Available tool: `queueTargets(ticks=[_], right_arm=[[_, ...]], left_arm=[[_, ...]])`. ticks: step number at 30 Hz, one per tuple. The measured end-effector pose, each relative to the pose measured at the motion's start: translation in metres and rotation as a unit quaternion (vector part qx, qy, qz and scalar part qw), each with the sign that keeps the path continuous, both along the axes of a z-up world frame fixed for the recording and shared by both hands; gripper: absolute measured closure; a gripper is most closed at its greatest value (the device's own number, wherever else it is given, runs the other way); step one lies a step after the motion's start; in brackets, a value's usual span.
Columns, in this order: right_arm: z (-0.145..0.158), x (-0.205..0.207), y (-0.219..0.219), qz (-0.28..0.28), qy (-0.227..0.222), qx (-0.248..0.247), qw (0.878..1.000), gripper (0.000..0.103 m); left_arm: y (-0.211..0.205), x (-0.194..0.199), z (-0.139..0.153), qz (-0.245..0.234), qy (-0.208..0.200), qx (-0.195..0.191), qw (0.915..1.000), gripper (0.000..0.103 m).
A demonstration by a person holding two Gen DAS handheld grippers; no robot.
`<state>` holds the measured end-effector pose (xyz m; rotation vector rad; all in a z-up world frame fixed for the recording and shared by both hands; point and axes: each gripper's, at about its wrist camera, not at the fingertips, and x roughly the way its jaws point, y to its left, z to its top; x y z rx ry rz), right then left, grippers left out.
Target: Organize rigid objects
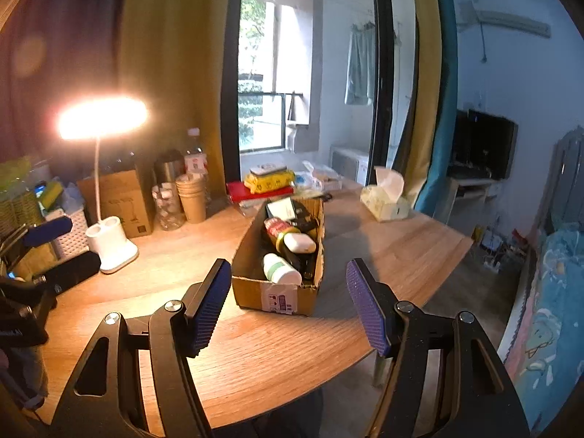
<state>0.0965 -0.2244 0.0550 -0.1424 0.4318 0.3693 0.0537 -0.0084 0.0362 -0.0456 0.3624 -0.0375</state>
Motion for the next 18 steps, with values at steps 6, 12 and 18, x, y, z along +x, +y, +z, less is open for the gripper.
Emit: queueTargets(ticks=[6,12,18], right_arm=[[0.016,-0.036,-0.010,-0.009,-0.029,0.021,0.999,0.030],[0.020,-0.056,-0.008,-0.006,-0.042,0.015,0.999,0.029],[0.016,-0.057,-0.008,-0.009,-0.038,0.018,0.999,0.029]], left_arm=[[-0.003,-0.028,0.007,0.031,-0.038,0.027,0.9984,0.006],[0.007,-0.031,0.013,0.046,-0.031,0.004,0.9984,0.006],[0.006,-0.037,0.016,0.036,-0.049,0.005,0.9981,0.006]])
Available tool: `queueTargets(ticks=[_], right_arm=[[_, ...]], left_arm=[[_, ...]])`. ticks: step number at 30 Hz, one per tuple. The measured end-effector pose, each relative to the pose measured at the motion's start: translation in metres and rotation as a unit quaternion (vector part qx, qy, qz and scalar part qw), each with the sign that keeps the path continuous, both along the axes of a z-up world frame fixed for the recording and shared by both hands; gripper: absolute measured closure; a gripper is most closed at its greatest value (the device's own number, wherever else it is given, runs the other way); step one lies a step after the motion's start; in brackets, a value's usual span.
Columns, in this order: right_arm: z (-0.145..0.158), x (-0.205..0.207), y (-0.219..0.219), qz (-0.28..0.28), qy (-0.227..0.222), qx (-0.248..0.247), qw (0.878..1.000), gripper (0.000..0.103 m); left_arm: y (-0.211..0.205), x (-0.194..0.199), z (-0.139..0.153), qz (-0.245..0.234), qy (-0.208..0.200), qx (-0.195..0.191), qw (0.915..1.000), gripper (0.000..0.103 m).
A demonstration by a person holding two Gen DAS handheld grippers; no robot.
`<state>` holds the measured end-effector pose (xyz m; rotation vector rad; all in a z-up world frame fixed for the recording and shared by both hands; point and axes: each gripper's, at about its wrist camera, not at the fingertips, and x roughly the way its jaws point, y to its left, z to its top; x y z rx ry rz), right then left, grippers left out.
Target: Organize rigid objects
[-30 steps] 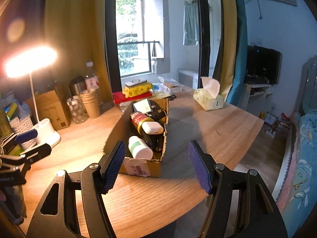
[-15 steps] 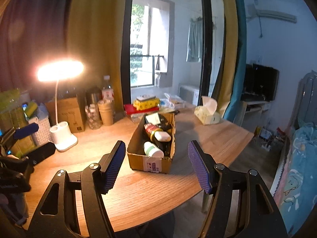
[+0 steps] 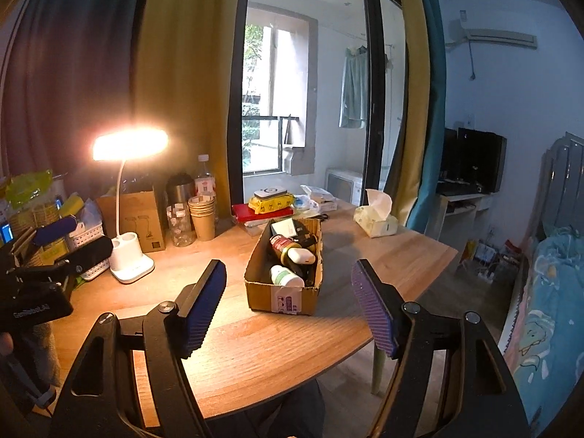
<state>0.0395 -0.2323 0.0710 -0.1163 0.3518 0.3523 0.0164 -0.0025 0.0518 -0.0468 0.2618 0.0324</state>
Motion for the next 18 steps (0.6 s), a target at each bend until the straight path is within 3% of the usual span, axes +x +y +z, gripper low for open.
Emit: queueTargets(ticks=[18], right_arm=[[-0.0049,0.0046,-0.0070,-0.003,0.005,0.006,1.000,0.029]], left_arm=[[-0.0020,-0.0045,0.0019,0.004,-0.011,0.005,0.9999,0.006]])
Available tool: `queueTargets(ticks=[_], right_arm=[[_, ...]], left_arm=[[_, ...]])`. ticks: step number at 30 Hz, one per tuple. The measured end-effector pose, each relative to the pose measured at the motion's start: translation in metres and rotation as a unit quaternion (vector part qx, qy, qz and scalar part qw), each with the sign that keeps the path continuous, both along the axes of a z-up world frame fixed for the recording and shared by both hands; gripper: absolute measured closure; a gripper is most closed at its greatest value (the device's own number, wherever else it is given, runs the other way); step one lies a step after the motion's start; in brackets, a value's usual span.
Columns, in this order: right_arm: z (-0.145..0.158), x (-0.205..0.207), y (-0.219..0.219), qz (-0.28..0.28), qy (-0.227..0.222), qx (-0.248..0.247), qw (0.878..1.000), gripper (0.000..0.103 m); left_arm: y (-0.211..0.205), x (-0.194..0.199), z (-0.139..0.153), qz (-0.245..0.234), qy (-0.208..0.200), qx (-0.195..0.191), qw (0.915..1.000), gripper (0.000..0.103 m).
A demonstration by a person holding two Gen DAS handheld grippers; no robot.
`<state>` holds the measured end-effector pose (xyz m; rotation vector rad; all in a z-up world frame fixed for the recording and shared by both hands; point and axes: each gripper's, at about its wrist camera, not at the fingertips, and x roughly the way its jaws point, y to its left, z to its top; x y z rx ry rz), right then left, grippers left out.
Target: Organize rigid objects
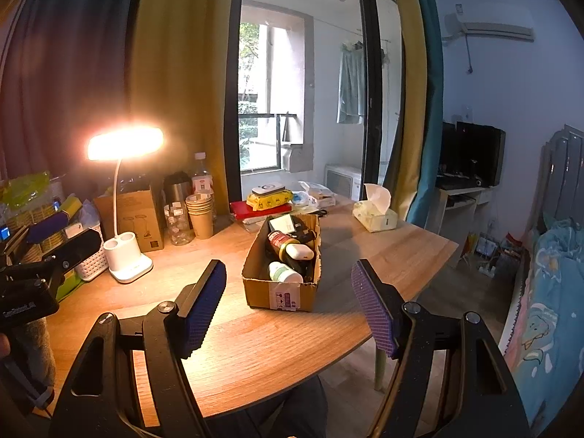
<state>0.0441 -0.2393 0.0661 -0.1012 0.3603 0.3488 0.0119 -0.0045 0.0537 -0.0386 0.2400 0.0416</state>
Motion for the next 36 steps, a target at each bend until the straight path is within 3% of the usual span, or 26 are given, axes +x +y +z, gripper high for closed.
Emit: queueTargets(ticks=[36], right_arm=[[-0.0013,0.0016,-0.0005,-0.011,0.003,-0.001,1.000,0.029]], left_arm=[[0.0006,-0.0013,0.0011,-0.002,-0.003,-0.011,0.9999,0.006]])
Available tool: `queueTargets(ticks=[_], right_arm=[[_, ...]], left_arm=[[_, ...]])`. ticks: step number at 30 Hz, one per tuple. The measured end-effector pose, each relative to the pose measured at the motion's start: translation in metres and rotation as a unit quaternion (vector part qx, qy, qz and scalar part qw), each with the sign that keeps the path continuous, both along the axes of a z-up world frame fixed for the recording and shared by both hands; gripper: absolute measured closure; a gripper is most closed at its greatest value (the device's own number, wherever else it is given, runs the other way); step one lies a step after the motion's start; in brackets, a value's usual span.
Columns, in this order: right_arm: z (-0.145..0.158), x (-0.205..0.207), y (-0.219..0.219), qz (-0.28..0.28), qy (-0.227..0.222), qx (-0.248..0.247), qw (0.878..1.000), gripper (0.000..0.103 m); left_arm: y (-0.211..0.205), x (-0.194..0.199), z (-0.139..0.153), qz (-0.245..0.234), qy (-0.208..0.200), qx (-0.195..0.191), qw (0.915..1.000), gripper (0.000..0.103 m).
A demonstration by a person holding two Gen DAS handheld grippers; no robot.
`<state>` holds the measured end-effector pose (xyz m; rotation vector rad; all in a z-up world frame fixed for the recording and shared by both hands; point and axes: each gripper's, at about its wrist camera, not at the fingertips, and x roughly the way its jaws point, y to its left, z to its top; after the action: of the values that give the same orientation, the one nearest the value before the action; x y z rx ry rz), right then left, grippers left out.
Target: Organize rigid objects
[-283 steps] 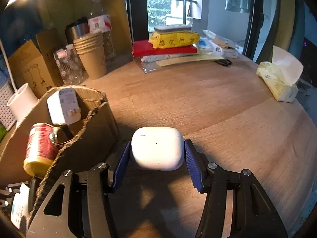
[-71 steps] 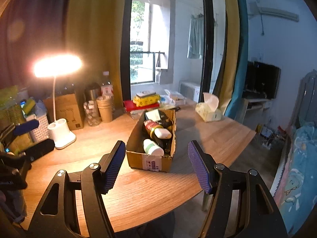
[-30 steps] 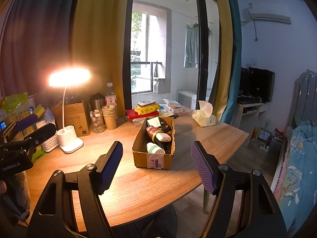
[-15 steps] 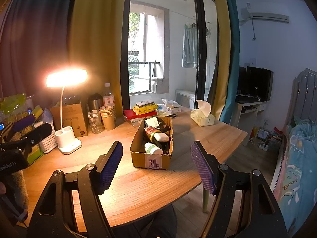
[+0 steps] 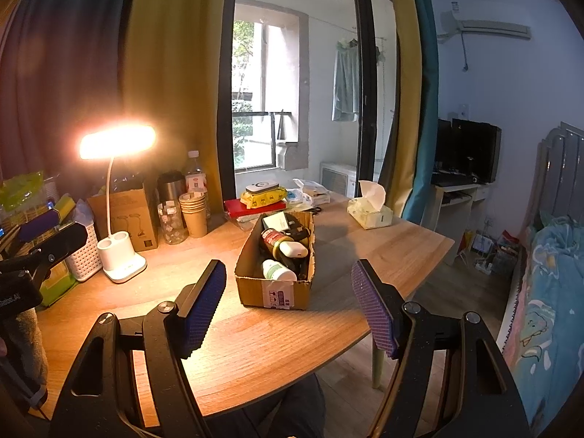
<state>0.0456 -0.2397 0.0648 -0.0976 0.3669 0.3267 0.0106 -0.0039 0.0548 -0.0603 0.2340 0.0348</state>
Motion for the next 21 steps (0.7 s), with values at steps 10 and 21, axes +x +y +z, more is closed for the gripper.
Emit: queueTargets(ticks=[10,21], right_arm=[[-0.0021,0.0035,-0.0008,-0.005,0.001,0.000,1.000,0.028],[-0.0030,0.0036,-0.0011,-0.004,0.003,-0.002,1.000,0.028]], left_arm=[[-0.0048,-0.0032,0.0017,-0.005,0.004,0.002,1.0000,0.006],[-0.0036,-0.0040,0.0019,-0.007,0.002,-0.005,1.0000,0.006]])
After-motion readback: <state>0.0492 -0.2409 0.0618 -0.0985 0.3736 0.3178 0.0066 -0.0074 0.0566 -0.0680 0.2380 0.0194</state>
